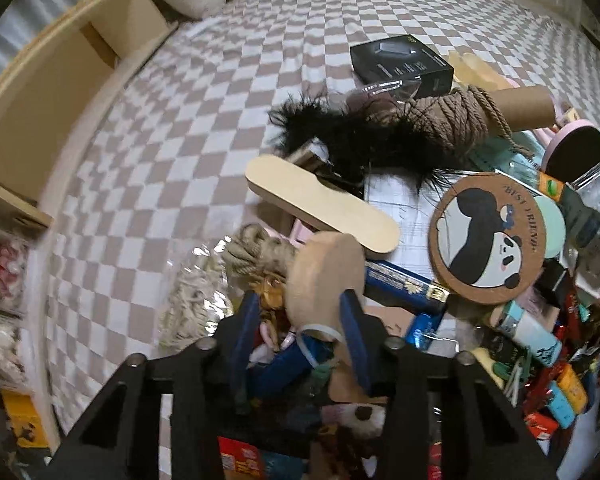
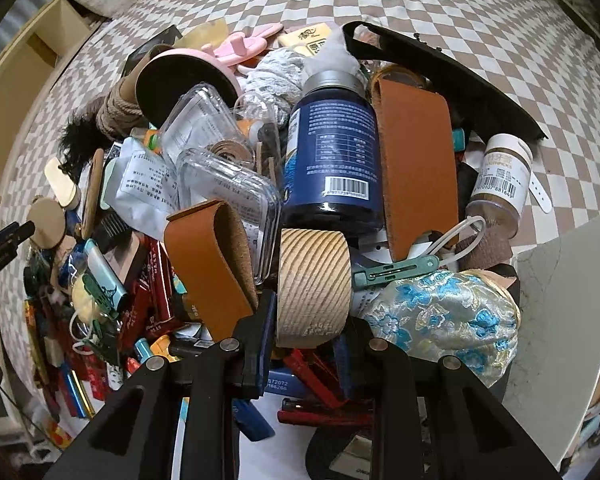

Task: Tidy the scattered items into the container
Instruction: 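Grasp the round cork disc with the left tool while the right grasps a wooden cylinder, then lift the cork disc and wooden cylinder up out of the pile, then carry the cork disc and wooden cylinder over the white box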

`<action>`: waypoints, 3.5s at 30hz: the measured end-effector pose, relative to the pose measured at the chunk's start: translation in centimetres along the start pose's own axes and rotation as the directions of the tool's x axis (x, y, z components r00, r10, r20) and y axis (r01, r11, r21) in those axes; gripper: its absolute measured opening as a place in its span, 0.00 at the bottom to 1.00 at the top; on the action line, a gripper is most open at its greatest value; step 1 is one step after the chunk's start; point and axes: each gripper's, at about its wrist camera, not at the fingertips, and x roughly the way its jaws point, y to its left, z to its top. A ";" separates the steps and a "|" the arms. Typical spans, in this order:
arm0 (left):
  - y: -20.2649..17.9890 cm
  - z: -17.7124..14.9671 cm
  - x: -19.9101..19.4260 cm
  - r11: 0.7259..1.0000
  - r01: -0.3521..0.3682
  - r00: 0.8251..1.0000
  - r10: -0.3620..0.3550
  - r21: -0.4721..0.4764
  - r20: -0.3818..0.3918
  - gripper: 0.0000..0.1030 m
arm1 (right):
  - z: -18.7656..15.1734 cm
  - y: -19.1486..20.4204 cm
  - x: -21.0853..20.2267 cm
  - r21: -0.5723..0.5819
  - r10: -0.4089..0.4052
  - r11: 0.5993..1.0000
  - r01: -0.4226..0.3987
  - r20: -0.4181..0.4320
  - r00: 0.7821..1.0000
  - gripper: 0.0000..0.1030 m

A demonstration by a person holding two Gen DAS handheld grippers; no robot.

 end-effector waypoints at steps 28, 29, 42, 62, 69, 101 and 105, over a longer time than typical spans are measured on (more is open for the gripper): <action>-2.1 0.2 1.1 0.995 0.101 0.992 -0.102 -0.013 -0.069 0.19 | -0.6 -0.3 -0.5 -0.072 -0.039 0.997 0.040 0.007 0.999 0.24; -2.2 0.2 1.2 0.995 0.100 0.992 -0.100 -0.011 -0.071 0.19 | -0.6 -0.4 -0.4 -0.070 -0.039 0.997 0.040 0.007 0.999 0.24; -1.8 0.9 1.2 0.994 0.099 0.994 -0.101 -0.048 -0.046 0.16 | -0.1 -0.7 -0.4 -0.030 -0.032 0.999 0.033 0.039 0.999 0.24; -1.3 -0.3 -3.1 0.985 0.153 0.988 -0.152 -0.083 0.017 0.16 | -0.7 -1.9 -4.9 0.034 0.040 0.998 -0.045 0.133 0.990 0.24; -2.1 -0.5 -5.1 0.977 0.199 0.979 -0.196 -0.078 0.053 0.16 | -1.1 -1.8 -6.4 0.036 0.069 0.996 -0.076 0.164 0.984 0.24; -9.1 0.1 -14.6 0.913 0.405 0.890 -0.405 0.043 0.212 0.16 | -3.4 -5.2 -14.1 0.104 0.076 0.987 -0.120 0.354 0.932 0.24; -10.9 0.3 -15.4 0.903 0.424 0.877 -0.429 0.071 0.215 0.16 | -3.8 -6.9 -14.9 0.136 0.059 0.984 -0.117 0.373 0.926 0.24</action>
